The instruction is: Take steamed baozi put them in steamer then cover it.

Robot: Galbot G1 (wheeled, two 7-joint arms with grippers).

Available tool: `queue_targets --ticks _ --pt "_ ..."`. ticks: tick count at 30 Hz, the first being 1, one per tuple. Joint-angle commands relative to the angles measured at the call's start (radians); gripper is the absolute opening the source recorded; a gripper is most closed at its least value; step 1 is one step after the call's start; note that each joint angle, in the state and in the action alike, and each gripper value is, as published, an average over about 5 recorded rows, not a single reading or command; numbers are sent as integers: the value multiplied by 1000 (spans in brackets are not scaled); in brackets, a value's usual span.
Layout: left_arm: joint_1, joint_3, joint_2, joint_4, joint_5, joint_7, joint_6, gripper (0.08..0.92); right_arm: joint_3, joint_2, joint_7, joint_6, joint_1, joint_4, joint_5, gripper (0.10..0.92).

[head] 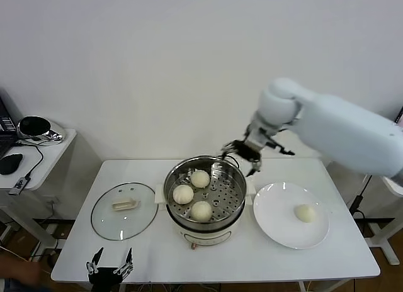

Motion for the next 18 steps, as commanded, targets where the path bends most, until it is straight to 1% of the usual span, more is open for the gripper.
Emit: queue_targets --ticks 1,5,10,13,18 --pt "-11 -1 22 2 -29 5 12 823 35 -220 -9 -448 -54 -44 76 823" --pt "-22 -3 23 10 -25 15 18 823 119 -249 -21 -520 -175 -65 39 823" --pt "-15 -5 29 24 -23 17 19 823 250 -236 -24 -521 -336 -103 -49 823" --pt "-11 -5 30 28 -25 16 20 823 305 -205 -13 -489 -420 -151 -109 823" --pt "-6 -1 27 42 -14 14 20 823 361 -142 17 -387 -506 -239 -206 823"
